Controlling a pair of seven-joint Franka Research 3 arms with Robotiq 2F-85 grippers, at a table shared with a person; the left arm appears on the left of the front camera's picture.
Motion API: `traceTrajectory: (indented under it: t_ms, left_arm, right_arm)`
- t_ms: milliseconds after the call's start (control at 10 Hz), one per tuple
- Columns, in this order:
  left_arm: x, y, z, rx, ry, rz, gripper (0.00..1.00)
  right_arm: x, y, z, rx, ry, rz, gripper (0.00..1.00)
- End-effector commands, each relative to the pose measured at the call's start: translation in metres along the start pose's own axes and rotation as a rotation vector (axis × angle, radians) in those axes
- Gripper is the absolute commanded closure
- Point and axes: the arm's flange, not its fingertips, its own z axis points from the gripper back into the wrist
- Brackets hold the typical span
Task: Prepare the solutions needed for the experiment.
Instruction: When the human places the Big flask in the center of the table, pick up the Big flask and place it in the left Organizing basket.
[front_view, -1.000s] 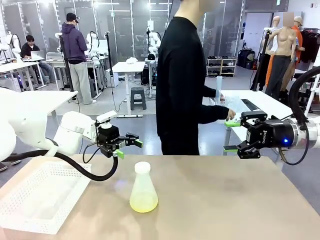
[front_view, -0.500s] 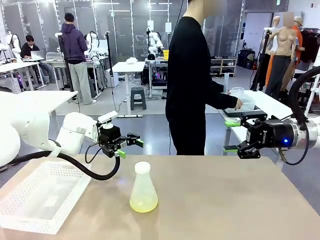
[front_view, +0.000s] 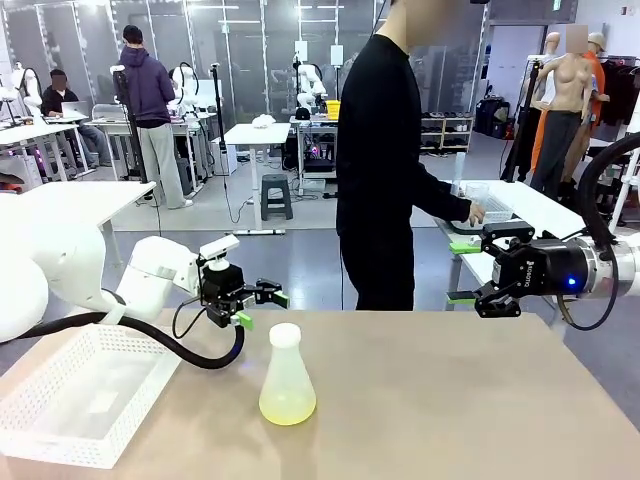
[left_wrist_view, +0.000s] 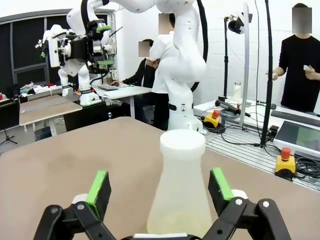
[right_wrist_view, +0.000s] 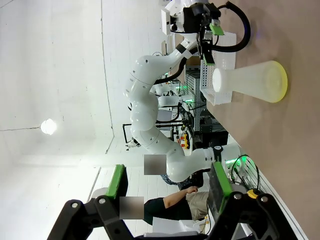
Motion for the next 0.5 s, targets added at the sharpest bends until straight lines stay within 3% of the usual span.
traceTrajectory:
  t_ms: [0, 400]
  left_arm:
    - [-0.001, 0.005, -0.002, -0.077, 0.010, -0.004, 0.00]
    - [-0.020, 0.005, -0.023, -0.139, 0.012, -0.016, 0.00]
  right_arm:
    - [-0.001, 0.000, 0.000, 0.000, 0.003, 0.002, 0.17]
    - [-0.001, 0.000, 0.000, 0.000, 0.003, 0.002, 0.17]
